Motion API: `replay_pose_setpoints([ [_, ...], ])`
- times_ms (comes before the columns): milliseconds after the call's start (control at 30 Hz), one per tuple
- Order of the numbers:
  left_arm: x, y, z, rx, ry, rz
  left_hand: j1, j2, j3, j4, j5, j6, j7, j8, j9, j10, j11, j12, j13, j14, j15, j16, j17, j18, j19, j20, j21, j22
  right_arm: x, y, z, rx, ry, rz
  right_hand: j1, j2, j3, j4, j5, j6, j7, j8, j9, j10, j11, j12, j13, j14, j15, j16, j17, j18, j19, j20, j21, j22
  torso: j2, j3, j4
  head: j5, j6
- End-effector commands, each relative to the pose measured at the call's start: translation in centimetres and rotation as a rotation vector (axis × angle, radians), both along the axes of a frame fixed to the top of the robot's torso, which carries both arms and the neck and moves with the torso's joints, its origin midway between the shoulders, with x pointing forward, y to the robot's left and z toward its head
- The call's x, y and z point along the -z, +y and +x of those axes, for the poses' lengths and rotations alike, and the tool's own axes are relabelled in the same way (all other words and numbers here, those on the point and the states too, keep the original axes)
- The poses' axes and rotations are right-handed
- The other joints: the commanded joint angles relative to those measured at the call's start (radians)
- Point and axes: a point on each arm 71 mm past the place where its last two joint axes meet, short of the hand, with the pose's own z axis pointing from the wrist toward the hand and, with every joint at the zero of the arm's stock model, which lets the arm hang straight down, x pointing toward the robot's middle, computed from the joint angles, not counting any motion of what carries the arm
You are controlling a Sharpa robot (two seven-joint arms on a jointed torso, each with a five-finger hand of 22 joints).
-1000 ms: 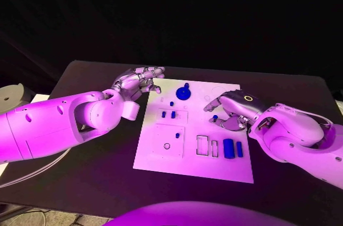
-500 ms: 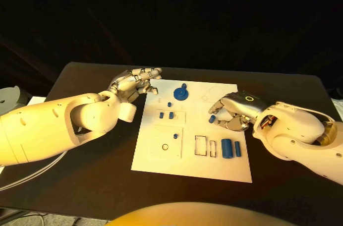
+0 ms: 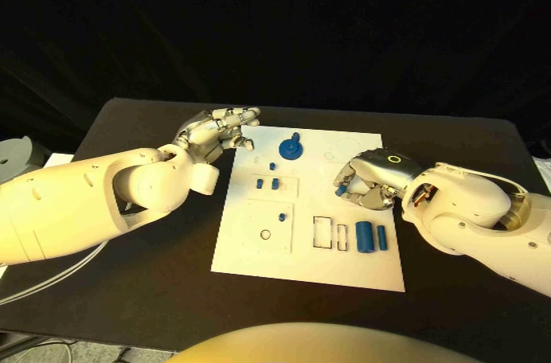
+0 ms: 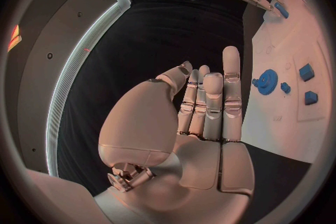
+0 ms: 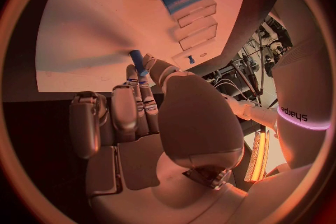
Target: Assemble the parts on the task board
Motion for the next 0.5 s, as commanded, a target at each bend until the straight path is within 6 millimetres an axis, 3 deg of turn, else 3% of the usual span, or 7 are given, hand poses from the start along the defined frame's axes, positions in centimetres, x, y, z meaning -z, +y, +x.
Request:
replay_pose_setpoints([
  [33, -0.13, -0.21, -0.11, 0.020, -0.011, -0.010, -0.011, 0.002, -0.002, -0.001, 0.003, -0.008, 0.002, 0.003, -0.002, 0.001, 0.003, -0.005, -0.001, -0.004, 0.001, -0.003, -0.002, 0.019, -0.006, 0.002, 0.004, -0.001, 0.52, 0.15, -0.02, -0.005, 0.019, -0.035, 0.003, 0.012, 0.010, 0.001, 0.003, 0.013, 0.001, 0.003, 0.003, 0.014, -0.004, 0.002, 0.001, 0.030, -0.007, 0.006, 0.001, 0.004, 0.004, -0.004, 0.005, 0.071, 0.000, 0.0002, -0.0009, 0.002, -0.003],
  [500, -0.11, -0.23, -0.11, 0.022, -0.008, -0.009, -0.011, 0.002, -0.002, -0.001, 0.003, -0.008, 0.002, 0.003, -0.002, 0.001, 0.003, -0.005, -0.001, -0.004, 0.001, -0.003, -0.002, 0.019, -0.006, 0.002, 0.004, -0.001, 0.53, 0.81, 0.15, -0.005, -0.026, -0.006, -0.001, 0.033, 0.020, 0.009, -0.011, 0.055, -0.007, 0.012, 0.013, 0.062, -0.015, -0.009, 0.002, 0.032, -0.017, 0.014, 0.007, 0.001, 0.011, -0.014, 0.011, 0.082, 0.000, 0.0003, -0.0006, 0.002, -0.009],
])
